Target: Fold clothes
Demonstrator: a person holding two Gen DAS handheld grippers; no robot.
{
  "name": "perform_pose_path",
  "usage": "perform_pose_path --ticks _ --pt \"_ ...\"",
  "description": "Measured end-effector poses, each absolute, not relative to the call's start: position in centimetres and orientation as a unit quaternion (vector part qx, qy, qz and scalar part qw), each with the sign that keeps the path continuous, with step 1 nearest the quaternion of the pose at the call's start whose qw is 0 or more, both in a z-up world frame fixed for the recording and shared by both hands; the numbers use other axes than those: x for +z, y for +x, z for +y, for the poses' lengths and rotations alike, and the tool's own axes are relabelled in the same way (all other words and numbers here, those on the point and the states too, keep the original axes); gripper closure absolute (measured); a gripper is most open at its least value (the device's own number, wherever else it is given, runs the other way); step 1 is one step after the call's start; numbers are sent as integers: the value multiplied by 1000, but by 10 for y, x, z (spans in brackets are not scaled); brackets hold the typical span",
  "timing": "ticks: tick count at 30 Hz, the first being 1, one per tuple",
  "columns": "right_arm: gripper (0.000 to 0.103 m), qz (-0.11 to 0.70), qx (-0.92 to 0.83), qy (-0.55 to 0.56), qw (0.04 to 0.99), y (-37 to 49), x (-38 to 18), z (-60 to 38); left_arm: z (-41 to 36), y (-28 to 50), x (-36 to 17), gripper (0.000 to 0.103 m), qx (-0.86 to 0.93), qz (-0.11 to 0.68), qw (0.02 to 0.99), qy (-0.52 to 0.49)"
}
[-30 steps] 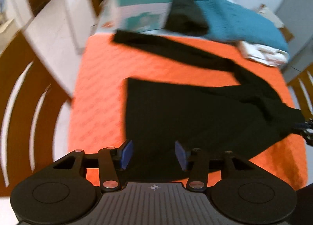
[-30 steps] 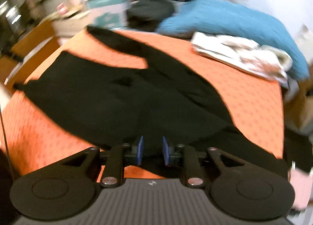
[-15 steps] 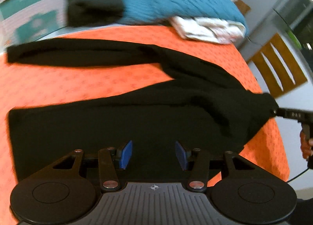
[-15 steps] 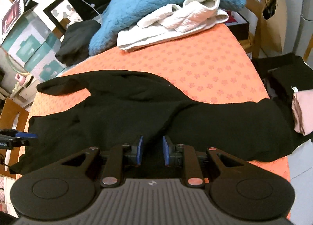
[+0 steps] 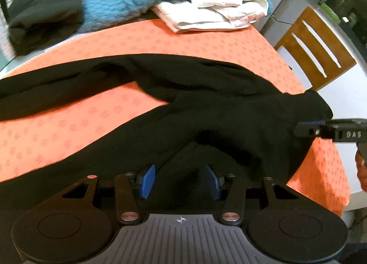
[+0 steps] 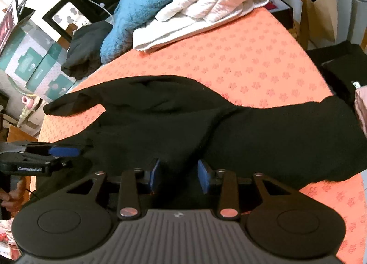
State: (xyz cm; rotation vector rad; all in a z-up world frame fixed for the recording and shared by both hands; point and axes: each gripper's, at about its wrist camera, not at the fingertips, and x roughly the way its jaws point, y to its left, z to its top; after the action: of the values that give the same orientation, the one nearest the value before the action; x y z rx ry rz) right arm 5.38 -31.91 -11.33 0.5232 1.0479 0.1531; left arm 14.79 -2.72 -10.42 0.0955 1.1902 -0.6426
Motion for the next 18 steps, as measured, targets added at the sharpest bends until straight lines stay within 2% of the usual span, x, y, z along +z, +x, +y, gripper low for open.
perform_pose_path --ticks 5,6,7,8,9,18 --pt "59 493 87 271 822 57 -123 -318 -42 153 -117 54 -289 555 779 33" --pt "62 494 90 276 820 57 -126 -317 -44 151 -117 61 -293 552 780 34" --pt "80 494 95 278 819 58 -126 -315 -45 149 -117 82 -297 549 781 37" --pt "92 494 101 280 817 59 -127 -314 -47 147 -117 90 -301 545 781 39" --pt "100 491 105 283 818 60 -126 -314 -46 146 -115 93 -302 539 786 38" --pt "101 441 104 261 852 85 -106 -322 -23 154 -79 96 -270 478 836 -6"
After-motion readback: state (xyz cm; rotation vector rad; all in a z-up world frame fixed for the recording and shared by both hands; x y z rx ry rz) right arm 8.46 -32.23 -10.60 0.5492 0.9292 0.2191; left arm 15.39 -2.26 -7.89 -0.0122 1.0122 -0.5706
